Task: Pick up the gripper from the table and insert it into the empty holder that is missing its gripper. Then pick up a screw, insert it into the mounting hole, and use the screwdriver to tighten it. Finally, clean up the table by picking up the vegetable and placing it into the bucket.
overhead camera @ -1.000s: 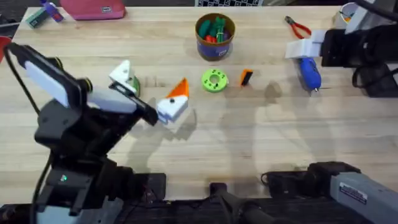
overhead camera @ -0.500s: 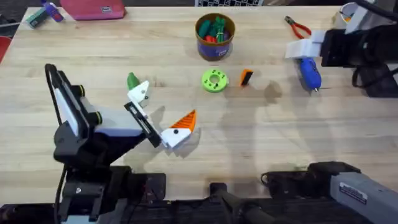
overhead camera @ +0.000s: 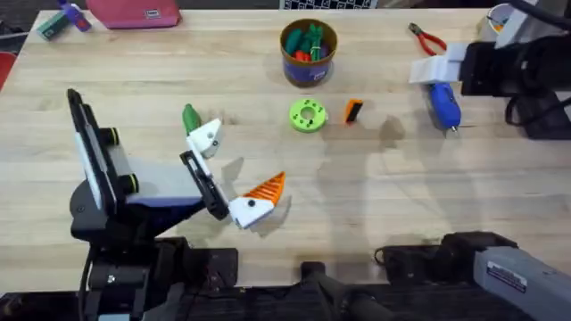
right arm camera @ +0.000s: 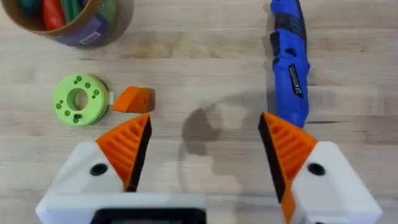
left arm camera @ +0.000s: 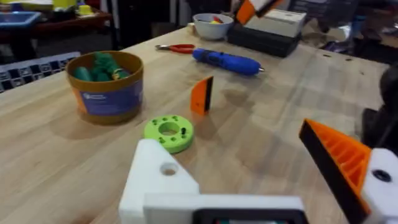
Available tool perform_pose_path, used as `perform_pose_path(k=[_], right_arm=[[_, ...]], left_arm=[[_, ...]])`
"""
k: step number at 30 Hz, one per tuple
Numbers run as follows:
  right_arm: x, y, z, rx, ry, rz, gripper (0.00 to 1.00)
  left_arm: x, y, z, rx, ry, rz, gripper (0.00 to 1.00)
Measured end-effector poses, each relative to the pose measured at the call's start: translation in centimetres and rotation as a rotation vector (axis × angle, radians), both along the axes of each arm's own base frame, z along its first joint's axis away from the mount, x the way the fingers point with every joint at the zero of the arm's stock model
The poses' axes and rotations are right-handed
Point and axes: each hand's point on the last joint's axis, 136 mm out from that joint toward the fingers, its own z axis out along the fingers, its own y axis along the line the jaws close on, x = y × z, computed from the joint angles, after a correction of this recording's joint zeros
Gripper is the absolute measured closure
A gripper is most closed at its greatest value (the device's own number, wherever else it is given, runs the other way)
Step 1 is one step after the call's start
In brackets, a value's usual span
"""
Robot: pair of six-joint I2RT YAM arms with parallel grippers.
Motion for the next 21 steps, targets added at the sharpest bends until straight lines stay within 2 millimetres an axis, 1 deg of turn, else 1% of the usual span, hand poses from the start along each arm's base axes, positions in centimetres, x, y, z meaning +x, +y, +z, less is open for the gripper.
perform_pose_path(k=[6, 21], right_arm=[[0.0, 0.0, 0.0, 0.000, 0.000, 0.000, 0.008], [0.0, 0.0, 0.0, 0.000, 0.000, 0.000, 0.008]], left_arm=[[-0.9, -0.5, 0.0, 0.006, -0.013, -0.063, 0.014], [-1.6, -1.0, -0.1, 0.006, -0.014, -0.105, 0.016]])
